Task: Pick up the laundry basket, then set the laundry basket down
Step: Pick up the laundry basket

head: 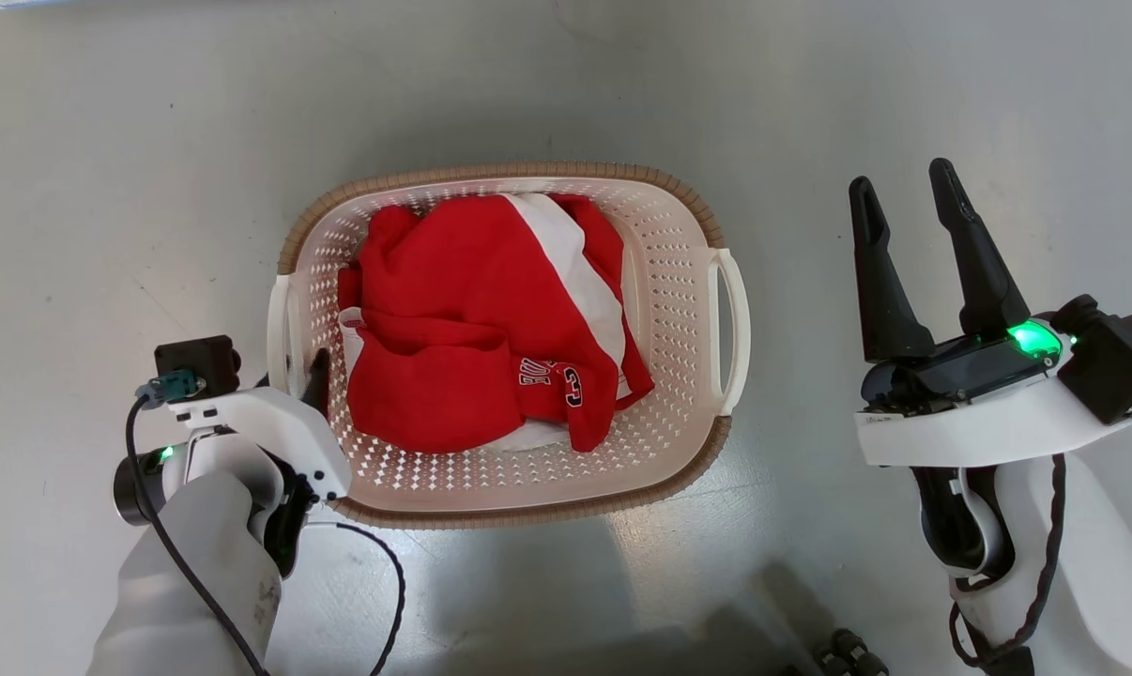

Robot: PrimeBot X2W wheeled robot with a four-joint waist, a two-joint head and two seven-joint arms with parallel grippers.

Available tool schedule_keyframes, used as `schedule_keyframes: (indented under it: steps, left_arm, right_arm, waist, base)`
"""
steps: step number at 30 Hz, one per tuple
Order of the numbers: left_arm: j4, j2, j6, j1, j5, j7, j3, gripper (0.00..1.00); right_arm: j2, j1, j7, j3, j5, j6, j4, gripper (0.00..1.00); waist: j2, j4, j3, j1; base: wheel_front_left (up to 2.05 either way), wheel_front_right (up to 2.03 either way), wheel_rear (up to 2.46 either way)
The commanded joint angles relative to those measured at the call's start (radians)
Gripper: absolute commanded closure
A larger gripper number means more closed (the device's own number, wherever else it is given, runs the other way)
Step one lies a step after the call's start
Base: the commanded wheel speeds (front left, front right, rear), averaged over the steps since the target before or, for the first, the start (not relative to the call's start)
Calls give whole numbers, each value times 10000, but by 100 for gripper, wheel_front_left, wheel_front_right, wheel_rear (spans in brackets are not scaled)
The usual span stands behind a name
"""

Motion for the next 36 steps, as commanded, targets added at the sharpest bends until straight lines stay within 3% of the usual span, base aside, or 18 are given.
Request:
schedule_keyframes:
  steps: [1,2,26,27,28,29,30,31,36]
  left_arm:
    - [11,218,-58,38,-140,-61,200,85]
    - [44,219,-58,23,-189,-61,174,100]
    - [-72,316,-58,138,-933,-61,-619,100]
    - [-47,338,-58,123,-963,-61,-632,94]
    - [-9,333,-58,122,-1010,-61,-642,69]
    - [-9,333,-58,122,-1010,-61,-642,69]
    - [43,312,-58,129,-1068,-61,-661,51]
    - [84,316,-58,127,-1107,-61,-684,0]
    - [283,329,-58,137,-1263,-61,-763,0]
  right_arm:
    - [4,113,-136,207,67,71,-129,0]
    - [6,104,-136,218,71,71,-113,0]
    - [30,57,-136,357,127,71,0,0]
    - [29,56,-136,365,132,71,0,0]
    - [29,53,-136,374,139,71,1,0]
    - [29,53,-136,374,139,71,1,0]
    - [29,52,-136,383,145,71,6,0]
    - [31,53,-136,393,148,71,11,0]
    - [44,62,-136,405,173,71,60,0]
  waist:
    - [0,-1,-11,0]
    - [0,-3,-22,0]
    - [0,-15,-232,0]
    - [0,-20,-233,0]
    - [0,-27,-239,0]
    - [0,-27,-239,0]
    - [0,-36,-252,0]
    - [0,-47,-268,0]
    - [0,-82,-370,0]
  base:
    - [0,0,0]
    - [0,0,0]
    - [0,0,0]
    - [0,0,0]
    - [0,0,0]
    - [0,0,0]
    - [0,0,0]
    - [0,0,0]
    - [0,0,0]
